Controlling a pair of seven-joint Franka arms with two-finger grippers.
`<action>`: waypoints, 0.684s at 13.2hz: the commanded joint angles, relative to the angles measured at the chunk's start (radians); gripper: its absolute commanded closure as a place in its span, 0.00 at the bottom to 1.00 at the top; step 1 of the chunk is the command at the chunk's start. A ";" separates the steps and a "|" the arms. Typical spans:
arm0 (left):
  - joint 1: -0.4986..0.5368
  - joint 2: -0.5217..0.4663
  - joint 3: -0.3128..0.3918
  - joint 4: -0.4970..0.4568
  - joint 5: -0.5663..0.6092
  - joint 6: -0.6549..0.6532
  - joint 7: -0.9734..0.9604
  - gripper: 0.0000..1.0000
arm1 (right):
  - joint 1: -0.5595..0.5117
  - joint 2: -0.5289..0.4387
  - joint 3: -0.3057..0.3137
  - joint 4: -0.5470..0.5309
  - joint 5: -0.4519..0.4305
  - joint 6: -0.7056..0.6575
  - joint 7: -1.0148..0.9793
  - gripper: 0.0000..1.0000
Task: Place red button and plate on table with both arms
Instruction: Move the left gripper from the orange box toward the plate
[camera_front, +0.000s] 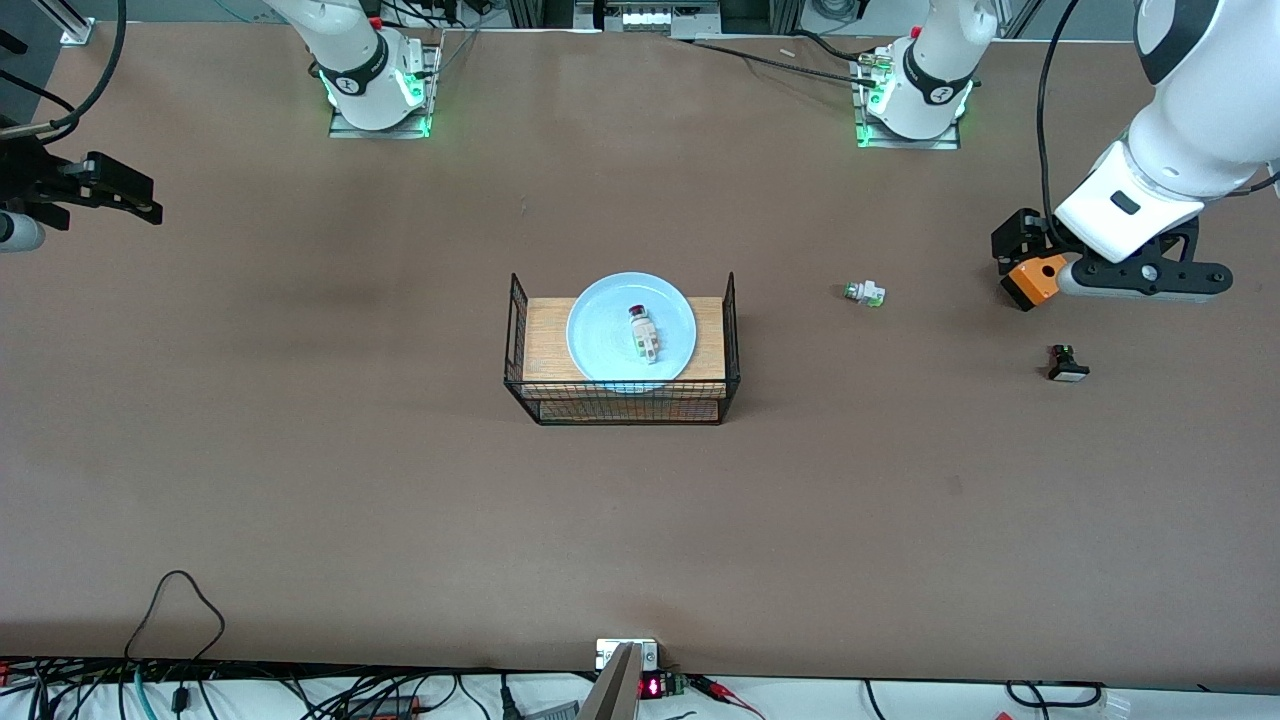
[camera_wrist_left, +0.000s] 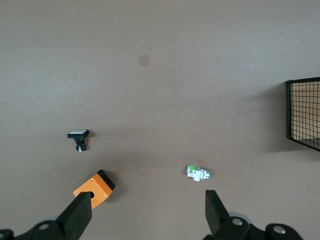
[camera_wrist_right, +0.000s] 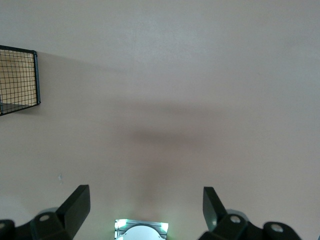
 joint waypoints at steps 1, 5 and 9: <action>0.006 0.023 0.002 0.039 -0.017 -0.009 0.035 0.00 | -0.002 0.007 0.002 0.020 -0.008 -0.008 -0.013 0.00; 0.005 0.024 -0.003 0.039 -0.016 -0.019 0.036 0.00 | -0.002 0.007 0.002 0.020 -0.010 -0.006 -0.013 0.00; 0.006 0.027 -0.004 0.039 -0.019 -0.050 0.039 0.00 | -0.002 0.007 0.002 0.020 -0.010 -0.006 -0.013 0.00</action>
